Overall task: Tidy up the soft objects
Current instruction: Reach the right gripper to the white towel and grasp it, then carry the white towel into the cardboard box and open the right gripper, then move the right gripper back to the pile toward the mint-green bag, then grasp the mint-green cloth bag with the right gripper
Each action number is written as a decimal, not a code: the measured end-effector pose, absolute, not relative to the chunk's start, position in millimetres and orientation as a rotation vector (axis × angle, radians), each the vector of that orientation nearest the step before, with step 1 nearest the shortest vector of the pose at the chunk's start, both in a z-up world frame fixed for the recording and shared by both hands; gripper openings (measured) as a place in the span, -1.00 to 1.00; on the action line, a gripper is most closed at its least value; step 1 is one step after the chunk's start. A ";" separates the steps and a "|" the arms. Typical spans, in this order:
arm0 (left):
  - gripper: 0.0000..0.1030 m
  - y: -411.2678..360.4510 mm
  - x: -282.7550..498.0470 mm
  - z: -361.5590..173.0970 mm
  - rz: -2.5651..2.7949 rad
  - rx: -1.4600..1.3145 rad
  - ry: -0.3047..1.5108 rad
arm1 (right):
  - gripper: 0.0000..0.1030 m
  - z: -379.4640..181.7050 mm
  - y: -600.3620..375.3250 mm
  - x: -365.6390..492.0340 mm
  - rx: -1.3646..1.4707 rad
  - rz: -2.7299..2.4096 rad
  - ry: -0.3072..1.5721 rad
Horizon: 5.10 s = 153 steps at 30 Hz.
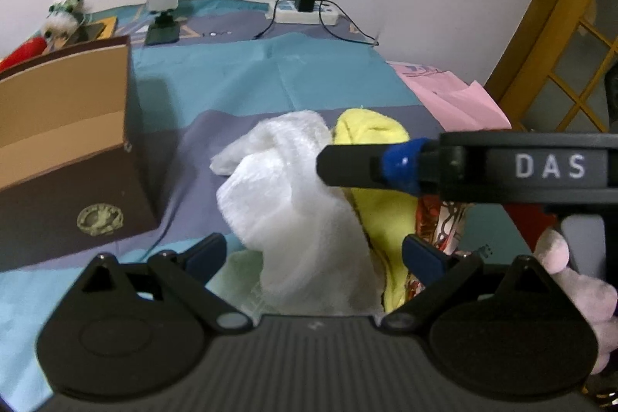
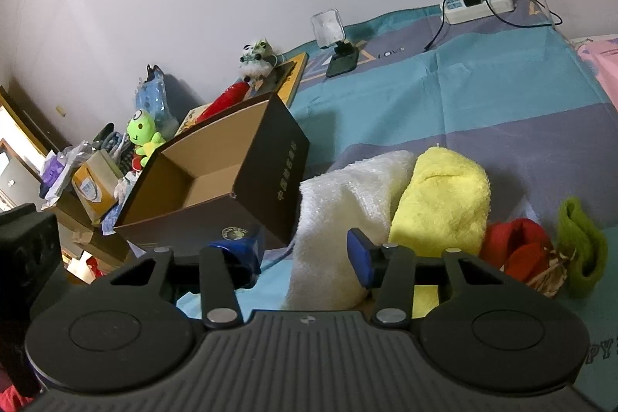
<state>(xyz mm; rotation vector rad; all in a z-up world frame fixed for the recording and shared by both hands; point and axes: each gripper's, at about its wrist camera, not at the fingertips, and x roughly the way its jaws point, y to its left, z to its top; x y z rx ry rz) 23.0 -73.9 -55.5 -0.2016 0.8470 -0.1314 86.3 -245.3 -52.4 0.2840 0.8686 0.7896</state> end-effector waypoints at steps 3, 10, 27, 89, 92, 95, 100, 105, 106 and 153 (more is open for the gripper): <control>0.88 -75.6 26.8 -57.0 -0.139 -0.189 0.846 | -0.47 -55.3 -245.0 89.9 0.281 0.792 0.879; -0.04 -78.2 39.0 -62.2 -0.182 -0.215 0.864 | -0.57 -67.3 -244.2 97.7 0.320 0.793 0.932; -0.86 -80.2 28.5 -35.6 -0.159 -0.133 0.780 | -1.00 -32.3 -240.4 96.7 0.430 0.986 0.835; 0.48 226.2 -27.4 4.3 0.224 -0.036 0.767 | -0.81 -32.3 4.9 89.8 0.427 1.119 0.929; 0.58 193.7 -34.2 5.9 0.176 -0.017 0.765 | -0.81 -32.9 -30.6 77.5 0.407 1.109 0.894; 0.79 157.9 -37.3 1.7 0.106 -0.013 0.770 | -0.80 -37.6 -73.7 68.2 0.385 1.085 0.872; 0.80 92.3 -37.4 -14.9 -0.053 0.003 0.793 | -0.80 -54.3 -142.9 57.9 0.304 0.974 0.873; 0.81 32.6 -28.2 -45.4 -0.193 0.000 0.849 | -0.79 -83.7 -207.2 59.5 0.328 0.828 0.964; 0.83 22.9 -25.1 -52.7 -0.217 -0.005 0.861 | -0.78 -90.2 -216.1 59.2 0.335 0.800 0.983; -1.00 49.2 -3.1 -38.8 -0.397 -0.259 0.786 | -0.79 -44.7 -192.2 59.4 0.553 0.844 0.918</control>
